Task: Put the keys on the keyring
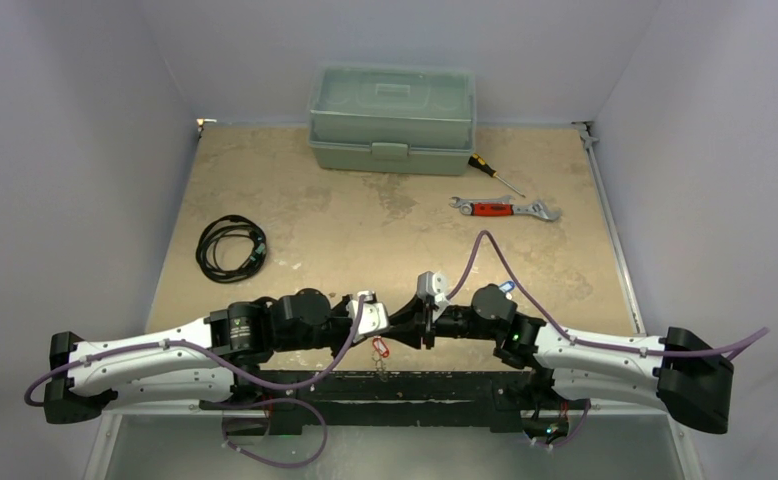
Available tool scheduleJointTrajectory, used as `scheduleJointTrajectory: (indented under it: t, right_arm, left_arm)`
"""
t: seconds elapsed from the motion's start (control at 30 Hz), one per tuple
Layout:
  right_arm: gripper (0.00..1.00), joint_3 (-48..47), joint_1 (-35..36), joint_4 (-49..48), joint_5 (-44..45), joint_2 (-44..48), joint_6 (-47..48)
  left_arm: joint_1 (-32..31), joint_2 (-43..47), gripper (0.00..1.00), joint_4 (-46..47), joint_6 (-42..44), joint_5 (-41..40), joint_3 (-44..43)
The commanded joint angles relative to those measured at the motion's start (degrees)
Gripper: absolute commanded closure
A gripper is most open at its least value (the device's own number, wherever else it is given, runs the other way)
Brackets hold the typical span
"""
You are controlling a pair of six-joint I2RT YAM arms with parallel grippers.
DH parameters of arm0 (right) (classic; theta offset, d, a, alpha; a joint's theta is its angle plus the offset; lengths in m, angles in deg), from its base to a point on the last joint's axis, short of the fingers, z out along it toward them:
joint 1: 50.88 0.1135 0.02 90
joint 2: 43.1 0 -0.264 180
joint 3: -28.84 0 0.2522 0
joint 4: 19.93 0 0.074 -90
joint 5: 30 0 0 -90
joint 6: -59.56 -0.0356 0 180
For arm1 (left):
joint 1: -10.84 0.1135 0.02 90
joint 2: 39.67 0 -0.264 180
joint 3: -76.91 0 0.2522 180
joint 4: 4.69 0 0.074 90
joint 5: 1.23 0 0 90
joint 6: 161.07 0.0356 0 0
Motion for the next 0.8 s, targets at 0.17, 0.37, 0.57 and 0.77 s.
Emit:
scheduleJointTrajectory:
  t: [0.17,0.37,0.57,0.77]
  right_arm:
    - [0.76,-1.1,1.0,-3.6,-1.3,-0.7,1.3]
    - [0.81,-0.6,1.2,-4.8,-2.5,-0.5,1.2]
    - [0.83,-1.0,1.6,-4.7,-3.3,-1.7,1.4]
    - [0.91,-1.0,1.9,-4.9,-3.7,-1.9,1.6]
  left_arm:
    - [-0.2,-0.3,1.0,3.1,1.5,1.6,-2.7]
    - [-0.2,-0.7,1.0,3.3,2.1,2.7,-2.8]
    - [-0.2,-1.3,1.0,3.0,2.7,3.9,-3.2]
    - [-0.2,-1.7,1.0,3.1,3.0,4.3,-3.4]
